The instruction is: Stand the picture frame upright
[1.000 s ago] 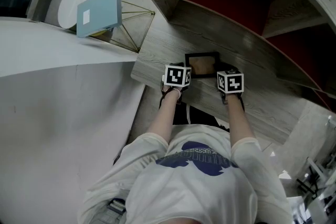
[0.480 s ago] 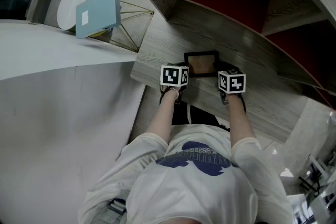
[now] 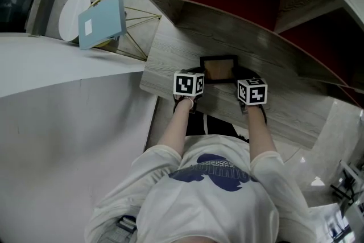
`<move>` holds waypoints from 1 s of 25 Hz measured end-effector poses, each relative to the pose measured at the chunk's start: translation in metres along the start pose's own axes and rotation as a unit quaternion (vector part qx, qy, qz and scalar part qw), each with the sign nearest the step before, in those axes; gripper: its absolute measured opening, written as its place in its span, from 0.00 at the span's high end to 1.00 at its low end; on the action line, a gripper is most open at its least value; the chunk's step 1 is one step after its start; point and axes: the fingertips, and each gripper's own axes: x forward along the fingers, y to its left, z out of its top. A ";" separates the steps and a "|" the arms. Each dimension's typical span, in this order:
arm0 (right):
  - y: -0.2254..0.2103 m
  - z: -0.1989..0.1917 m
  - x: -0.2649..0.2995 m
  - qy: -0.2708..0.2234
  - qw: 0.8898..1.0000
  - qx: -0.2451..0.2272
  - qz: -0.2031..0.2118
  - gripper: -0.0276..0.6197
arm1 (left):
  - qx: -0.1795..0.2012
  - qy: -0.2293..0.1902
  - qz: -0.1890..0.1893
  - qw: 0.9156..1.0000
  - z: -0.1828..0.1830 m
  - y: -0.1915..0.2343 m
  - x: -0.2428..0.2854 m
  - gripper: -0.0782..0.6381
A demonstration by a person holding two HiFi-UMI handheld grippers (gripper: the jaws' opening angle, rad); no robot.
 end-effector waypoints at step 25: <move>-0.062 -0.025 -0.107 -0.123 0.972 0.131 -0.149 0.85 | 0.208 0.026 -0.094 0.973 0.038 -0.118 0.018 0.77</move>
